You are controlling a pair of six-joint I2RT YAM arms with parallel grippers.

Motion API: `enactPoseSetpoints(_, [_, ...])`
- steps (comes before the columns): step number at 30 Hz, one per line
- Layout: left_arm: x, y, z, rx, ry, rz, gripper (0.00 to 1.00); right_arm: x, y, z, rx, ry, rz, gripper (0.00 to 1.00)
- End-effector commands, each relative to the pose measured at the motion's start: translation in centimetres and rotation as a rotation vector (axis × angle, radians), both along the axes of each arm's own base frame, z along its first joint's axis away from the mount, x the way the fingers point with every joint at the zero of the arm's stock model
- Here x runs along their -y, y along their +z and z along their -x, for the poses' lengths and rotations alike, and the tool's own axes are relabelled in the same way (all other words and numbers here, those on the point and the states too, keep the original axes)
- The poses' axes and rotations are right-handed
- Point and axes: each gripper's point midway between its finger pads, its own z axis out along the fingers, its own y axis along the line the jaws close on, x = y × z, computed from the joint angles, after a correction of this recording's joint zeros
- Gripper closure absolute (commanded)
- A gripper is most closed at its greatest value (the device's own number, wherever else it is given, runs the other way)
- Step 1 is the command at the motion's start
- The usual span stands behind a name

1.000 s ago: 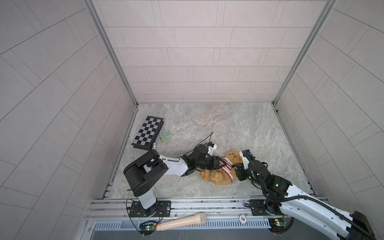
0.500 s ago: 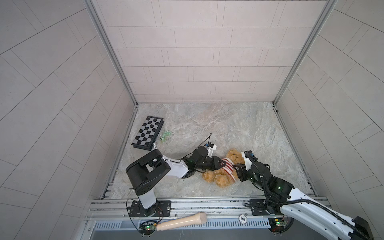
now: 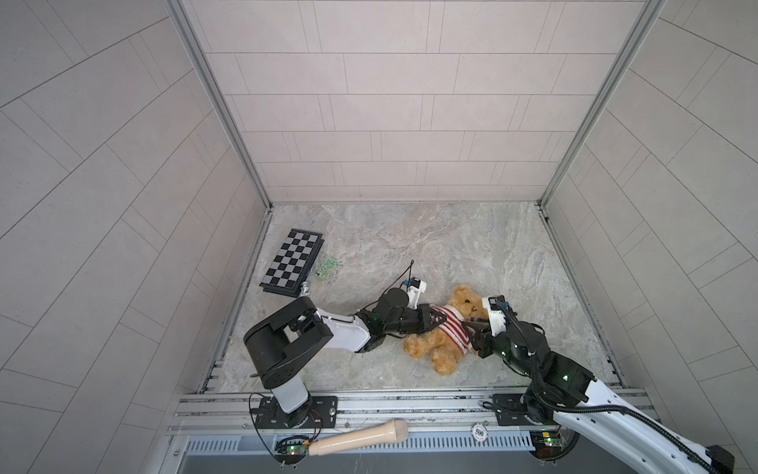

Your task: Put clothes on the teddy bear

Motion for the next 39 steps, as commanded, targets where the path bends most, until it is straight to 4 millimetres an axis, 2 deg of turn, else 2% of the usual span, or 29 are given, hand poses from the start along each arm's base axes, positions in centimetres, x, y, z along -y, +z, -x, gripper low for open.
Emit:
enactPoseSetpoints(1, [-0.7, 2.1, -1.0, 0.107, 0.011, -0.023, 1.00, 0.4, 1.3, 0.0, 0.037, 0.004, 0.026, 0.60])
enactPoseSetpoints(5, [-2.3, 2.6, -1.7, 0.219, 0.035, -0.169, 1.00, 0.6, 2.8, -0.2, 0.076, 0.000, 0.039, 0.60])
enactPoseSetpoints(9, [-5.4, 3.8, -2.8, 0.414, 0.067, -0.437, 1.00, 0.8, 4.4, -0.5, 0.118, -0.006, 0.048, 0.59])
enactPoseSetpoints(13, [-9.0, 6.1, -3.7, 0.641, 0.112, -0.756, 1.00, 0.7, 4.9, -0.8, 0.133, -0.007, 0.061, 0.59])
enactPoseSetpoints(17, [-10.4, 6.5, -4.2, 0.760, 0.128, -0.970, 1.00, 0.6, 5.1, -1.1, 0.142, -0.015, 0.058, 0.59])
enactPoseSetpoints(20, [-9.8, 4.7, -3.6, 0.813, 0.087, -1.093, 1.00, 0.6, 5.4, -1.4, 0.152, -0.023, 0.067, 0.59])
enactPoseSetpoints(25, [-7.8, 1.8, -1.8, 0.922, -0.007, -1.267, 1.00, 0.9, 6.2, -2.1, 0.165, -0.035, 0.109, 0.58])
enactPoseSetpoints(30, [-5.0, -1.0, 0.9, 0.873, -0.104, -1.136, 1.00, 1.2, 6.4, -3.1, 0.148, -0.054, 0.128, 0.56])
enactPoseSetpoints(32, [-4.2, -1.5, 1.9, 0.845, -0.122, -1.062, 0.98, 1.7, 6.2, -3.6, 0.138, -0.078, 0.137, 0.55])
enactPoseSetpoints(35, [-3.7, -2.0, 2.9, 0.809, -0.141, -0.999, 0.85, 2.1, 5.9, -4.4, 0.113, -0.102, 0.100, 0.53])
enactPoseSetpoints(39, [-2.7, -2.2, 4.7, 0.739, -0.204, -0.873, 0.65, 1.1, 5.9, -5.2, 0.099, -0.049, -0.001, 0.52])
